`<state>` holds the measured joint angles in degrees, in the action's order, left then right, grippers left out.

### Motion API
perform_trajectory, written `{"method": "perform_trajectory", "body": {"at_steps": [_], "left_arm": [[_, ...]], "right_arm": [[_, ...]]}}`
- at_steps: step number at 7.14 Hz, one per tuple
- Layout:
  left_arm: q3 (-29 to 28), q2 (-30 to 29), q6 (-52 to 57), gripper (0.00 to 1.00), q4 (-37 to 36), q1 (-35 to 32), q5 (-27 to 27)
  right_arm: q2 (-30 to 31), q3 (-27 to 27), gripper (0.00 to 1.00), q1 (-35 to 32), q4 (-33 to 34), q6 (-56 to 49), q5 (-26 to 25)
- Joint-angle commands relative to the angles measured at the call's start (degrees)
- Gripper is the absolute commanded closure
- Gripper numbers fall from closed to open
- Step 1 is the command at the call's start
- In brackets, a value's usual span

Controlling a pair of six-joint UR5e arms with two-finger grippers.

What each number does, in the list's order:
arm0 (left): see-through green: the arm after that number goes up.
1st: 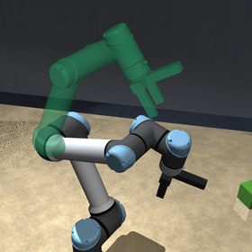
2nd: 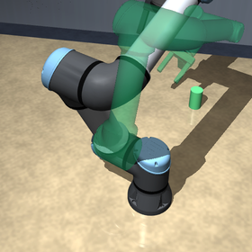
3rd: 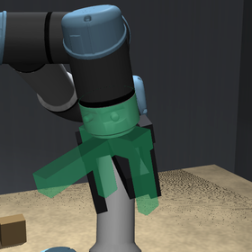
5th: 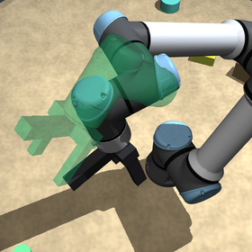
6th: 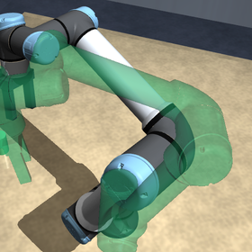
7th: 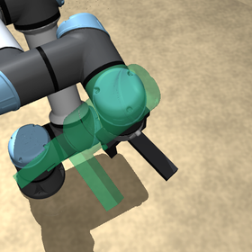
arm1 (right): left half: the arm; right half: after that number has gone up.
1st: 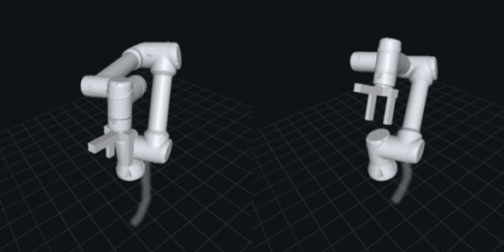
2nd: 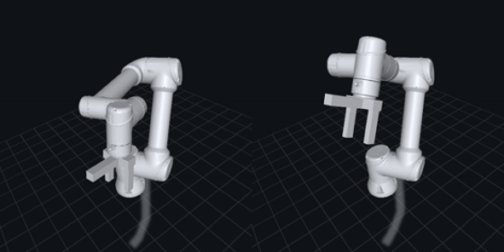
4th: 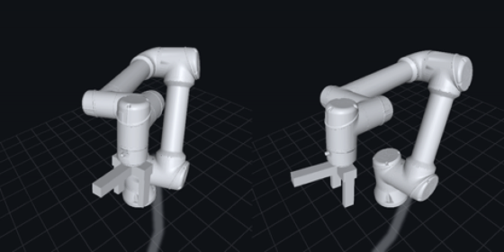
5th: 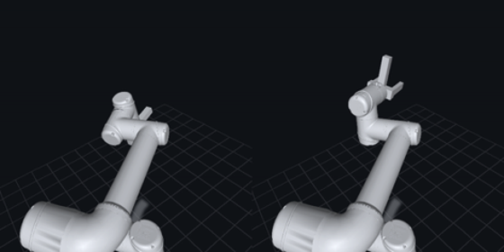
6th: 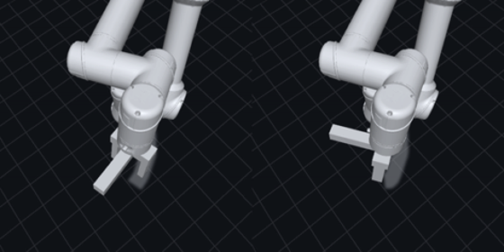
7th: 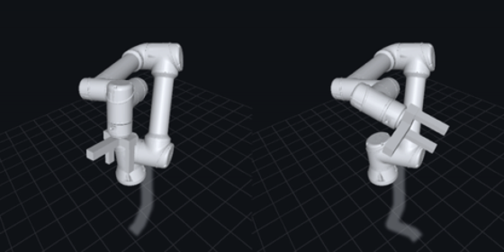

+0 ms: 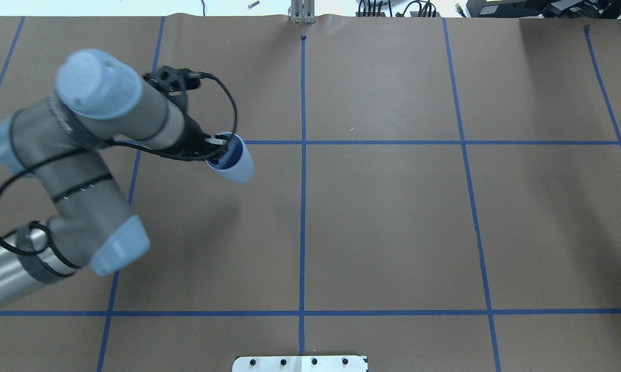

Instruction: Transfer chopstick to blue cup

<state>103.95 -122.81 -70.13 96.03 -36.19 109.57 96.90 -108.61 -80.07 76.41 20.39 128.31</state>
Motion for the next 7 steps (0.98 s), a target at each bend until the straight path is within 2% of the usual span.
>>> {"method": "perform_trajectory", "body": {"at_steps": [1, 2, 5, 6, 7], "left_arm": [[-2.2, -8.9, -9.9, 1.0, -7.3, 12.4, -12.4], [-6.2, -11.3, -10.1, 1.0, -7.4, 13.8, -13.6], [-7.6, -10.9, -9.4, 1.0, -7.3, 14.4, -13.7], [-7.7, -11.0, -9.2, 0.82, -7.2, 14.4, -13.7], [-7.5, -10.9, -9.1, 0.08, -7.2, 14.4, -13.8]], "right_arm": [[0.0, 0.2, 0.0, 0.0, 0.0, 0.0, 0.0], [0.0, 0.2, 0.0, 0.0, 0.0, 0.0, 0.0], [-0.1, 0.3, 0.0, 0.1, 0.0, 1.4, 0.2], [-0.2, 0.3, 0.0, 0.1, 0.0, 1.8, 0.1], [-0.2, 0.3, 0.0, 0.1, 0.0, 1.8, 0.1]]}}
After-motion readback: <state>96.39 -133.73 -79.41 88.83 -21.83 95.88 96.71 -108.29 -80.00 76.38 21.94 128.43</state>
